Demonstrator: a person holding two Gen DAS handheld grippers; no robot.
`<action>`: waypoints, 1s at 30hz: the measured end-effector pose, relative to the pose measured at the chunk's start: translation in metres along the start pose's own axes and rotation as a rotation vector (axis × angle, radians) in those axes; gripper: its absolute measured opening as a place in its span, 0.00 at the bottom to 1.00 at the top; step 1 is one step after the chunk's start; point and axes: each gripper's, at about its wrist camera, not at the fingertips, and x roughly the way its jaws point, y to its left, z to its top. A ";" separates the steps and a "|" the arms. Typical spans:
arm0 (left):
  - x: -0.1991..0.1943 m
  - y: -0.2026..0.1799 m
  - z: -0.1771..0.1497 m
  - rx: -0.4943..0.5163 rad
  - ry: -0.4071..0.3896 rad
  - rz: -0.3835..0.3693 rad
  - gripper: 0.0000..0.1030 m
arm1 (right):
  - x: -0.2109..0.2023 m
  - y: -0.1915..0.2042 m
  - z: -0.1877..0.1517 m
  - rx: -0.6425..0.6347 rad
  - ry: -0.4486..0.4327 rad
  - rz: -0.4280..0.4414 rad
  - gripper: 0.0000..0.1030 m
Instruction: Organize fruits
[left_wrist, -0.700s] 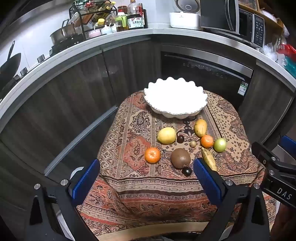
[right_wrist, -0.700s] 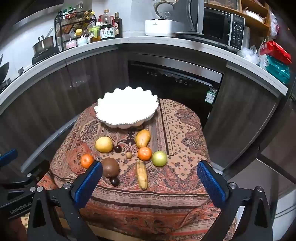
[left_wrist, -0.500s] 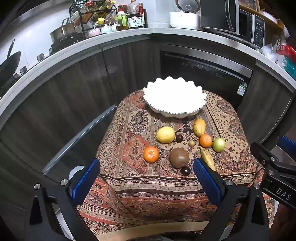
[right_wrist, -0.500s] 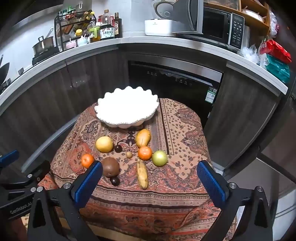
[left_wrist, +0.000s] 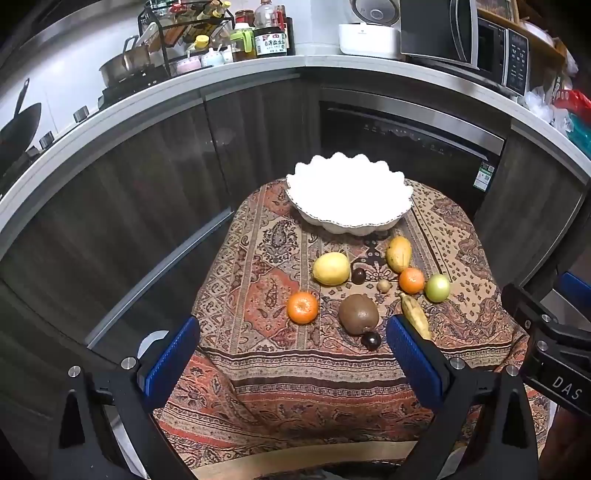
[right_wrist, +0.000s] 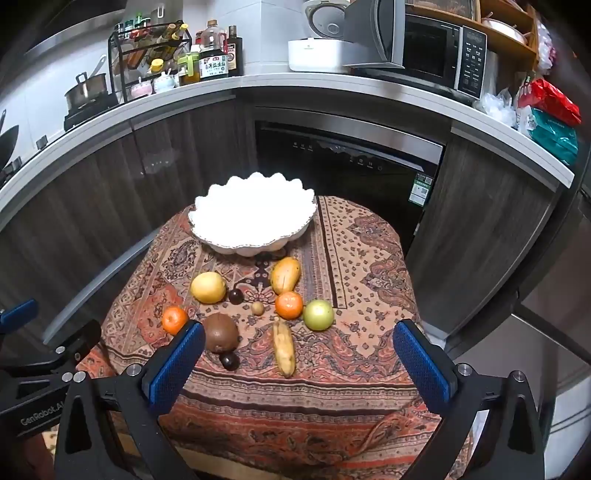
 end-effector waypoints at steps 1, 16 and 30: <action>0.000 0.000 0.000 0.001 0.001 0.000 1.00 | 0.001 0.001 0.000 0.001 0.001 0.000 1.00; 0.003 0.000 0.000 0.002 -0.001 0.003 1.00 | -0.003 -0.003 0.002 -0.001 -0.001 -0.004 1.00; 0.005 0.000 -0.001 0.003 0.002 0.002 1.00 | 0.001 -0.004 0.001 0.002 0.003 -0.003 1.00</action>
